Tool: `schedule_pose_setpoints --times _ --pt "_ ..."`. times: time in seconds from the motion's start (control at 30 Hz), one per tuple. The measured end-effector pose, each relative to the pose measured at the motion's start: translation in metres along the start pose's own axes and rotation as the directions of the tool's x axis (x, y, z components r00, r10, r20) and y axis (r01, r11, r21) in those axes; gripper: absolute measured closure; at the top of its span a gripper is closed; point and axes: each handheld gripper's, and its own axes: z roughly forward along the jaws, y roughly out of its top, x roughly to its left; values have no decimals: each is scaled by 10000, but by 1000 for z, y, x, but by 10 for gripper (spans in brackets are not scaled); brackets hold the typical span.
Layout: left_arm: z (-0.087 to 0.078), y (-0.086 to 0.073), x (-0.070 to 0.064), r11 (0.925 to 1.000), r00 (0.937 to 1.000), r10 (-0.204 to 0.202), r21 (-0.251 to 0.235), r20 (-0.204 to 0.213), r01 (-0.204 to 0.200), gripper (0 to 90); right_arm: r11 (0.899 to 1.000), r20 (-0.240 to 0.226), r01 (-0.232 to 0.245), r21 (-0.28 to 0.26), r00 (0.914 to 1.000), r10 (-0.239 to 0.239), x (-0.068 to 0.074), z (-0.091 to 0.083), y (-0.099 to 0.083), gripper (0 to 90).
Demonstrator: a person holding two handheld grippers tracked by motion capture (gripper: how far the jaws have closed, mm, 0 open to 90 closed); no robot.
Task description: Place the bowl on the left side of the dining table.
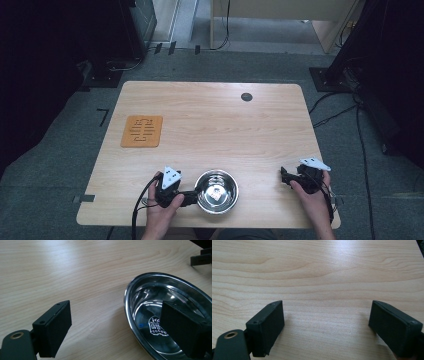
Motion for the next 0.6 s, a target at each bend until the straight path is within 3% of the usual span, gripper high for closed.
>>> schedule_pose_setpoints --times 0.17,0.3,0.4,0.43,0.47,0.6 --pt "5 -3 -5 9997 9996 37 220 269 -43 108 10000 -1 3 0 10000 -3 0 0 0 124" --pt "11 -5 -9 9989 9991 -125 446 406 107 109 10000 -2 4 -1 10000 -4 0 0 0 124" --pt "17 -9 -12 9957 9965 -451 840 708 391 164 10000 1 4 -2 10000 -4 0 0 0 124" --pt "17 -9 -12 9957 9965 -451 840 708 391 250 10000 1 4 -2 10000 -4 0 0 0 124" --pt "18 -10 -13 9949 9944 -580 876 882 503 250 10000 0 2 -2 10000 -2 0 0 0 124" --pt "22 -12 -14 9909 9910 -719 1218 1130 580 492 10000 1 2 -1 10000 -2 0 0 0 124"
